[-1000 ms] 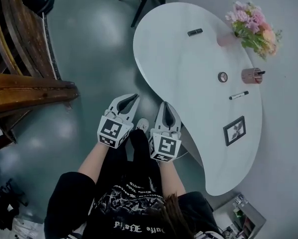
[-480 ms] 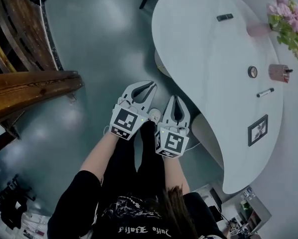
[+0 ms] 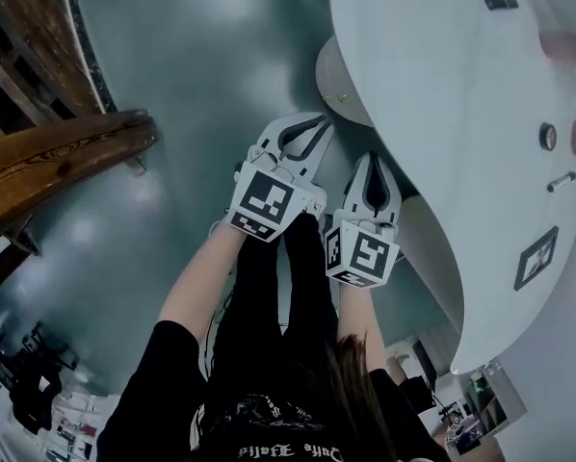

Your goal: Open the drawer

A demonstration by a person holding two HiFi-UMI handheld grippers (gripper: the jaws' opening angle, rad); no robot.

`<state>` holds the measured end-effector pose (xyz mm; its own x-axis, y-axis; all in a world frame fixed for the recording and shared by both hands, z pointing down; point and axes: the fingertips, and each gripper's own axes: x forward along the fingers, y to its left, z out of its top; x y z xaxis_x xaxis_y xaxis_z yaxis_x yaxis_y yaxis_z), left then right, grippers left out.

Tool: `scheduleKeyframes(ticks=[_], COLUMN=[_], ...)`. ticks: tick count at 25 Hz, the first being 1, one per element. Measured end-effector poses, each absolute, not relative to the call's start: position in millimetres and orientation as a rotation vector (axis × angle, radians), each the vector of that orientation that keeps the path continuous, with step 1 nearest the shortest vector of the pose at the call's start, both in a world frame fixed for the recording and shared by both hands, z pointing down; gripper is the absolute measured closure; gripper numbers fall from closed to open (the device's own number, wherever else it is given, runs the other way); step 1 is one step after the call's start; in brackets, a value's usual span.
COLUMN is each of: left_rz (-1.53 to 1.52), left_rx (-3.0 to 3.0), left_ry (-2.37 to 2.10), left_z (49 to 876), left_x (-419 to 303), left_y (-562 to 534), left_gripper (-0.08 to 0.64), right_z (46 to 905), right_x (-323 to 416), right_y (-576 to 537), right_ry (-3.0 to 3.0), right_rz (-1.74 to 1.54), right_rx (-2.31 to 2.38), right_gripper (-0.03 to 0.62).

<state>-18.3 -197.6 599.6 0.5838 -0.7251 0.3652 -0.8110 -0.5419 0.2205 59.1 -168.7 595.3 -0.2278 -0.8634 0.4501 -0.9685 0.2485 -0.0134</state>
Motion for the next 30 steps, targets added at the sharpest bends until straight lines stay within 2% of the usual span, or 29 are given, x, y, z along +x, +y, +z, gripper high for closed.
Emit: scheduleKeyframes(ticks=[6,9,16,23,30], left_rz=[0.324,0.323,0.349,0.449,0.444], left_rx=[2.477,2.493,2.568,2.593,2.625], left_ry=[-1.235,-1.214,-1.129,-1.089,-1.089], left_z=[636,650,663,682,685], left_x=[-10,-3,35,66,65], left_y=[-223,-231,-244,-265,-265], left_gripper=[0.526,0.446,0.39,0.379,0.377], right_z=[630,641,652,660,662], right_x=[64,67,77,88,86], right_y=[-183,-186,-186,-179,-185], right_ry=[-2.173,-2.165,-2.17,-2.168,-2.196], right_rz=[0.402,0.374,0.398,0.397,0.388], right_rx=[1.703,1.677,1.707,1.669,1.633], right_gripper=[0.566,0.566,0.566,0.566,0.566])
